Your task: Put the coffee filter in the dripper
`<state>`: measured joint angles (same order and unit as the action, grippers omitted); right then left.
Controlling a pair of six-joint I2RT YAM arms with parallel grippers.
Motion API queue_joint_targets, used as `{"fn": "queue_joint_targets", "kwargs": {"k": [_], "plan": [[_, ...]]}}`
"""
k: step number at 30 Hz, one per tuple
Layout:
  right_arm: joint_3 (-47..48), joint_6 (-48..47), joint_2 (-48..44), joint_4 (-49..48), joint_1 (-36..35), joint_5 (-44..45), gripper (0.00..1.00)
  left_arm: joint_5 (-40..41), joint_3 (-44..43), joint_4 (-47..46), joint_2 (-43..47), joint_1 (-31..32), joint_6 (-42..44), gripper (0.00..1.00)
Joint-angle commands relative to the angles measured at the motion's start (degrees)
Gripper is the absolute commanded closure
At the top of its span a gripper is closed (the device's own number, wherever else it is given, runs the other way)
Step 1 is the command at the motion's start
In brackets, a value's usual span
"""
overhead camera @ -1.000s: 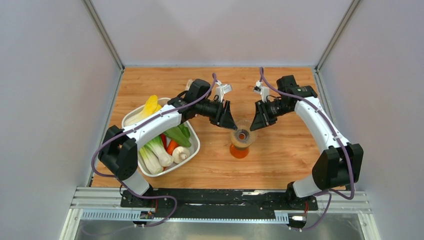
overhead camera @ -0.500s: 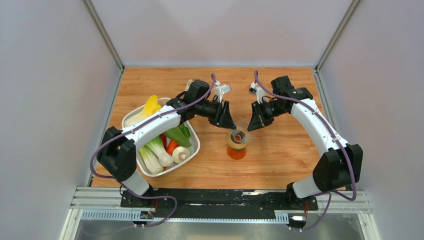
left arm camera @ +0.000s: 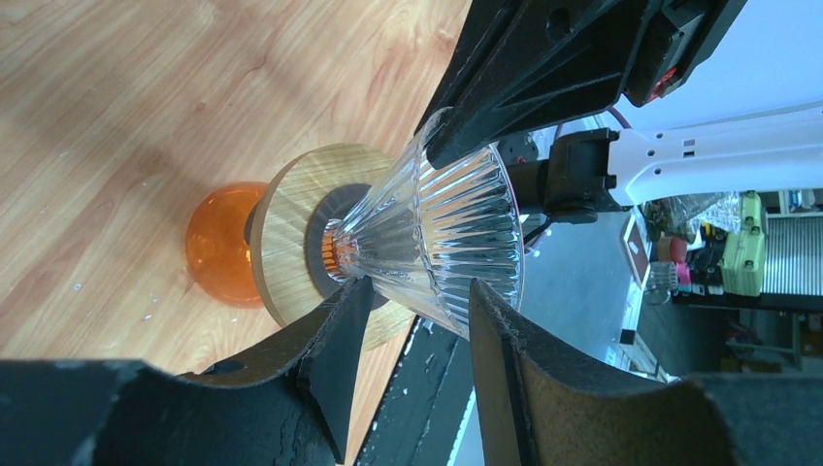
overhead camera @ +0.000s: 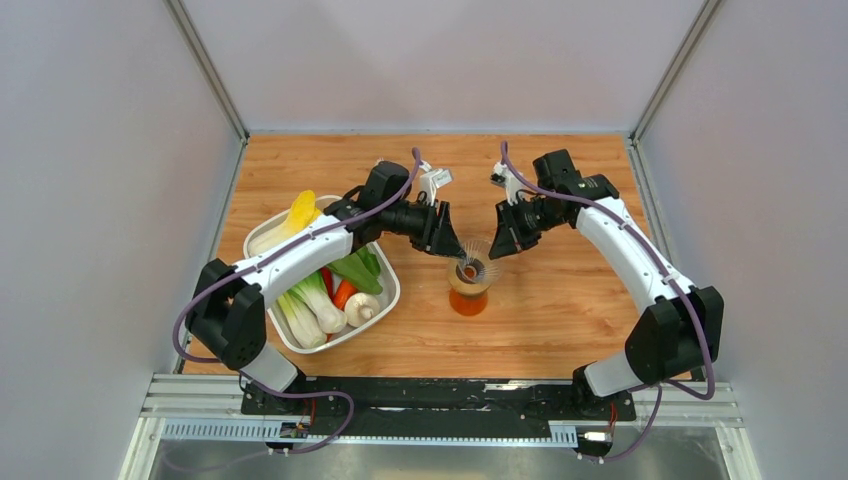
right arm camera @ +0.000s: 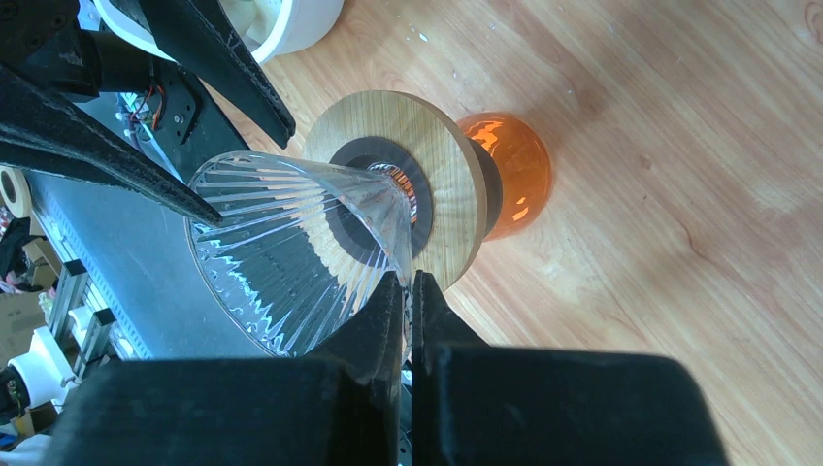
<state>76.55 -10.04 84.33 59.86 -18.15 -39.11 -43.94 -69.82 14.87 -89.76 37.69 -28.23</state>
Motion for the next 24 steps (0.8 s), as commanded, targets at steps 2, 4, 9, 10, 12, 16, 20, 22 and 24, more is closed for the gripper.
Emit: {"fn": "queue_joint_targets", "kwargs": {"k": [2,4,9,10,12,16,20,22,24], "plan": [[2.8,0.2,0.5,-2.5,-0.6,2.8,1.0,-1.4,1.1,-3.3,3.7,-0.6,-0.7,0.48],[3.0,-0.6,-0.3,-1.3,-0.6,3.7,1.0,-1.6,1.3,-4.0,4.0,-0.6,-0.8,0.48],[3.9,-1.2,-1.7,1.2,-0.2,4.4,1.0,-2.0,1.5,-5.0,4.1,-0.6,-1.2,0.48],[4.2,-1.2,-1.8,1.5,-0.2,4.6,1.0,-2.1,1.5,-5.2,4.1,-0.6,-1.3,0.48],[4.6,-1.4,-2.0,2.0,-0.1,5.1,1.0,-2.2,1.4,-5.2,4.0,-0.6,-1.2,0.48],[3.9,-1.6,-2.1,2.1,-0.1,5.2,1.0,-2.2,0.8,-4.9,3.7,-0.5,-0.9,0.48],[3.2,-0.8,-1.4,1.7,-0.1,3.9,1.0,-2.0,-0.2,-4.5,3.4,-0.2,-1.0,0.48],[3.7,-0.4,-1.0,1.8,-0.1,3.7,0.99,-1.9,-0.7,-4.1,3.4,0.1,-1.0,0.48],[4.4,0.1,-1.0,2.0,-0.1,3.6,0.93,-1.3,-1.1,-3.2,3.3,0.6,-0.8,0.48]]}}
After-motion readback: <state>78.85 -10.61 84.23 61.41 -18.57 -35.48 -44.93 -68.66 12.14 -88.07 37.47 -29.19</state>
